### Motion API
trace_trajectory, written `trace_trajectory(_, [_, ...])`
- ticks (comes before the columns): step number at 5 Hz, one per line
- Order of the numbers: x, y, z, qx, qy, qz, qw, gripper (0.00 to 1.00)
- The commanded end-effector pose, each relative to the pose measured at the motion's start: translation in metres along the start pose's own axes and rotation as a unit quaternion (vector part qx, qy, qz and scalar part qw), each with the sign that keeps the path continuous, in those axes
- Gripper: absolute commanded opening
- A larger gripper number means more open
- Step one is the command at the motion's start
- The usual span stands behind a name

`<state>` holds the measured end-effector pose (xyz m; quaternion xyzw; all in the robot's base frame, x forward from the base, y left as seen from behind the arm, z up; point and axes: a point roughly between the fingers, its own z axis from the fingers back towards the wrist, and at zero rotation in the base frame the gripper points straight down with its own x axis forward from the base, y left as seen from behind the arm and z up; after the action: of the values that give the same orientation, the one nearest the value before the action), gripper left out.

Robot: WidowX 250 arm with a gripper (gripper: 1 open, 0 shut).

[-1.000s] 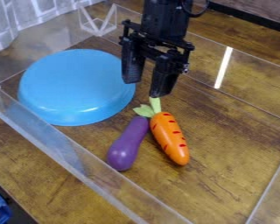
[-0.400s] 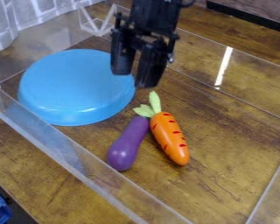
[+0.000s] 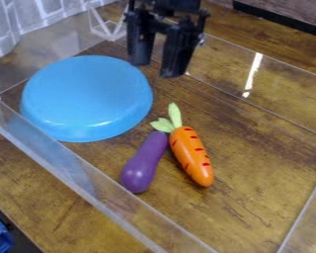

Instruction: Remove the purple eggplant from the blue tray and put it on the table

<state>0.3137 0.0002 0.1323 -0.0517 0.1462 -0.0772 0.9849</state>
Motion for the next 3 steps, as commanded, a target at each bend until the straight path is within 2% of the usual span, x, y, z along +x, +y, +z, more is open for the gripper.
trace_trajectory(1, [-0.002,0.016,0.014,0.012,-0.008,-0.006,0.9999,1.0])
trace_trajectory(2, [-0.005,0.021,0.021,-0.011,0.002,0.052,0.9986,1.0])
trace_trajectory(3, [-0.006,0.027,0.02,-0.032,0.012,0.108,0.9936,1.0])
